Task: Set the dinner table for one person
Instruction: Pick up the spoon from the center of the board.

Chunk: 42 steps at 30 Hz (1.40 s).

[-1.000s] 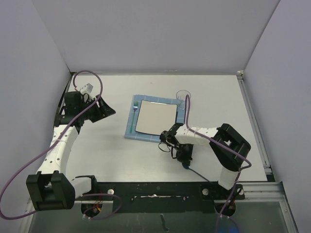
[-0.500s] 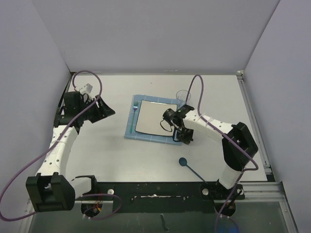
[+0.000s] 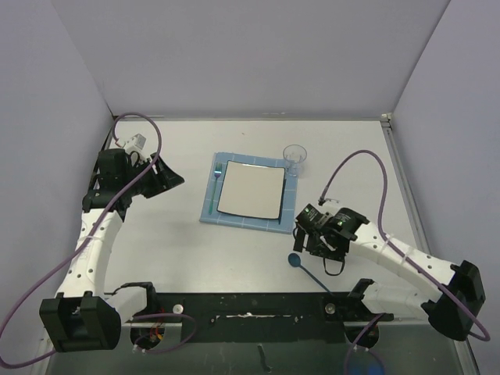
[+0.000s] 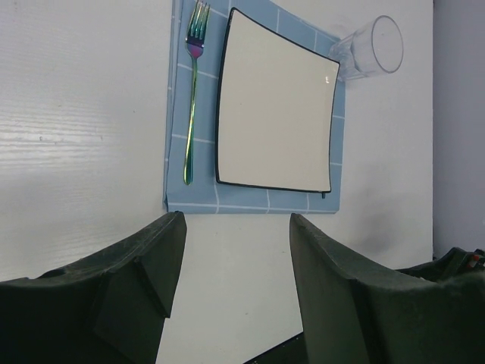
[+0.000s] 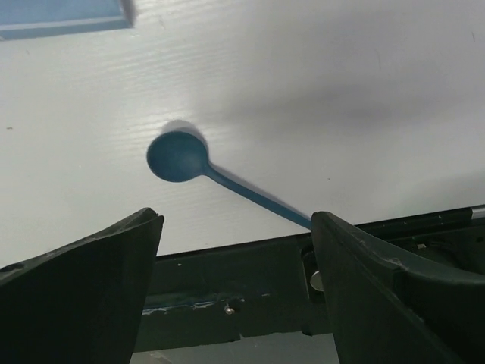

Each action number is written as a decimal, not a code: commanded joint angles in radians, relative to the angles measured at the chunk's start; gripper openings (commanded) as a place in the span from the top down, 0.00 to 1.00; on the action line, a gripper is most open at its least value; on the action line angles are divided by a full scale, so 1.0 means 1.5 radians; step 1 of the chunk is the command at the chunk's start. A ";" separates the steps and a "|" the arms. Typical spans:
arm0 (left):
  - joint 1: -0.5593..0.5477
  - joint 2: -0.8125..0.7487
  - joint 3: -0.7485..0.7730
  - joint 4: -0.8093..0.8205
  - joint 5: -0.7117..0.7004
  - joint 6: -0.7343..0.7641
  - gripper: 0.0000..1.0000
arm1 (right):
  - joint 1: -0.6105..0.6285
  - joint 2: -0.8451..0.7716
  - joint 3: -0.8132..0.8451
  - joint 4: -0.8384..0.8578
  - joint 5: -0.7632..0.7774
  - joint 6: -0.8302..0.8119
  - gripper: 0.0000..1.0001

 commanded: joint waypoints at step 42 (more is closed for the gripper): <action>0.004 0.005 0.029 -0.012 -0.007 -0.002 0.46 | -0.064 0.167 -0.173 0.266 -0.131 -0.021 0.48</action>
